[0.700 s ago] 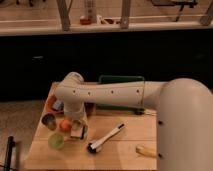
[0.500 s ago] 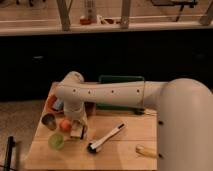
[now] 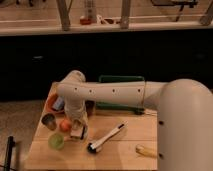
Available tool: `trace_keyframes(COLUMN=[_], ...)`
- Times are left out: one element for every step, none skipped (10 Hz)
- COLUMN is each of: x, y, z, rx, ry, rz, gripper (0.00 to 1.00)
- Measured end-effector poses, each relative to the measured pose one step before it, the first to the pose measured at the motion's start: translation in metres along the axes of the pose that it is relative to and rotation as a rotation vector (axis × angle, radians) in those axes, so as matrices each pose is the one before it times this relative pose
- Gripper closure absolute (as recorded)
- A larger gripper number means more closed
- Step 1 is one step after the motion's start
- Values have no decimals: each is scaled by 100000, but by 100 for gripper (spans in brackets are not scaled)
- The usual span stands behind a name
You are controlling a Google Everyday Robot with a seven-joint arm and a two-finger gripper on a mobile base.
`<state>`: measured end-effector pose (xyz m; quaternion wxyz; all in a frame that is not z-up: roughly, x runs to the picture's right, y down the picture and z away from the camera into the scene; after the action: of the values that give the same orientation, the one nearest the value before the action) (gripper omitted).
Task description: Place eraser in paper cup
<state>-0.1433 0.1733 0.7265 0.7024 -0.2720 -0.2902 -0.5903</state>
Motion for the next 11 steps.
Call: trace_keyframes(x=[30,6,-36,-19,-9,-32,-33,-77,-100,-95,-76], y=[130,97,5,9,18,-46,0,-28,-46,-11,-20], z=[-32,-63,-3,-8,1,6,20,25,25,38,19], rx=[-18,-116,-54,-10,-47,-33,-55,-12,-48,-108,-94], ry=[-139,-49,-172,-110,-88,-26,-24,-52,-52,-13,37], rz=[763,397,133,59,73,-40,-22,-183,-238,-220,-134], gripper=[53,44,33,25,20,20,20,20,20,20,20])
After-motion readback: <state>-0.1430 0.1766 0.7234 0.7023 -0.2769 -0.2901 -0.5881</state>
